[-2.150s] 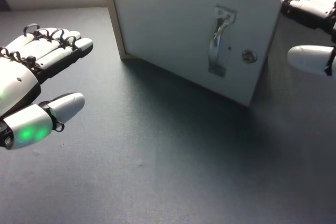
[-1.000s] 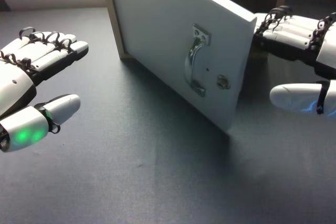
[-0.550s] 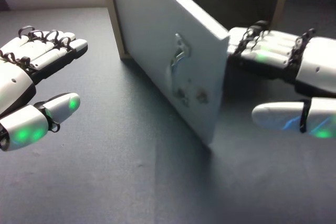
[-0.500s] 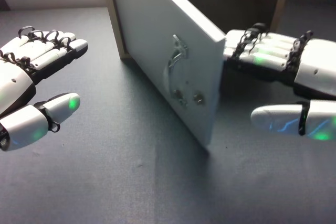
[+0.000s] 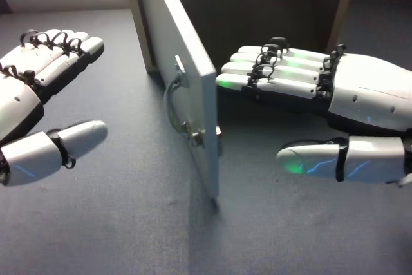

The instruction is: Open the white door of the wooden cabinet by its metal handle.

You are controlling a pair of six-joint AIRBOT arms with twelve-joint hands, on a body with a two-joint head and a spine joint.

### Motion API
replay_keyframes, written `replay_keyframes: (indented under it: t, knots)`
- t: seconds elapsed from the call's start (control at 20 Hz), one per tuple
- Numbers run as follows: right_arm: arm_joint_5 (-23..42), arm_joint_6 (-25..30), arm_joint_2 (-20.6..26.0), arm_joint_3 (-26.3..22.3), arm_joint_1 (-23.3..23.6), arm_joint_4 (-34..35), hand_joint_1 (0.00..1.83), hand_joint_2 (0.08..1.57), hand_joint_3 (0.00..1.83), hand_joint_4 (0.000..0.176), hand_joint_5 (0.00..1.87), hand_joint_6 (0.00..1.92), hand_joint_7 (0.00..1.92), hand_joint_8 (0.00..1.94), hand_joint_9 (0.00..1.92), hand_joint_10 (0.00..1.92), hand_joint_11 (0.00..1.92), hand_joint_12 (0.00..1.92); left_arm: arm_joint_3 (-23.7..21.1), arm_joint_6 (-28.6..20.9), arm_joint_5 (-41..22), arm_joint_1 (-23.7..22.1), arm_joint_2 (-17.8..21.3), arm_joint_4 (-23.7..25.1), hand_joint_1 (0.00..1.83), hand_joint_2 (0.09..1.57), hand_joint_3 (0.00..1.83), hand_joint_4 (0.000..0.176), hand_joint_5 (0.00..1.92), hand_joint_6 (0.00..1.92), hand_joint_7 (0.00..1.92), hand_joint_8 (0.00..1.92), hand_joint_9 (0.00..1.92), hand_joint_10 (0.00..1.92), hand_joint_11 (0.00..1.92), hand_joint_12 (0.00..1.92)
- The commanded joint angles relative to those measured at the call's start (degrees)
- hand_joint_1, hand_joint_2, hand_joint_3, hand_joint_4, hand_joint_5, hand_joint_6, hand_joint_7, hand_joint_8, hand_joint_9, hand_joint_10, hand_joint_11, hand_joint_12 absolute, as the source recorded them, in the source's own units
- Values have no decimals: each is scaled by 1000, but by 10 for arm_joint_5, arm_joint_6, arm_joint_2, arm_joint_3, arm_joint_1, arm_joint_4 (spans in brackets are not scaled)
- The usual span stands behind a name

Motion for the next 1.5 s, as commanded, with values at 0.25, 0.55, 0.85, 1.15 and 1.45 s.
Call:
replay_keyframes:
  t: [0.25, 0.55, 0.85, 1.15, 1.45]
  knots:
    - [63, 12, -31, 9, 24, 10, 395, 1417, 3, 0, 120, 9, 104, 14, 7, 2, 0, 0, 2, -2, -70, -5, 2, -6, 1196, 1570, 14, 7, 5, 0, 180, 0, 238, 0, 58, 851]
    - [50, 18, -56, 15, 40, -10, 487, 1389, 0, 0, 27, 2, 81, 0, 9, 2, 12, 5, 6, -2, -61, -6, 0, -11, 1197, 1571, 15, 7, 5, 0, 180, 0, 238, 0, 51, 868]
    - [47, 21, -77, 19, 49, -16, 495, 1363, 6, 0, 0, 0, 0, 0, 0, 0, 4, 1, 12, 25, -59, -2, 1, -51, 1198, 1571, 15, 7, 5, 0, 180, 0, 238, 0, 48, 873]
    - [46, 21, -86, 20, 53, -18, 318, 1416, 12, 0, 0, 0, 0, 0, 0, 0, 0, 0, 16, 59, -58, 4, 5, -101, 1197, 1571, 15, 0, 34, 11, 179, 0, 238, 0, 46, 878]
    - [46, 23, -100, 20, 56, -22, 379, 1445, 6, 0, 17, 5, 0, 0, 0, 0, 0, 0, 21, 83, -52, 10, 6, -140, 1198, 1571, 15, 7, 5, 0, 179, 0, 238, 0, 45, 880]
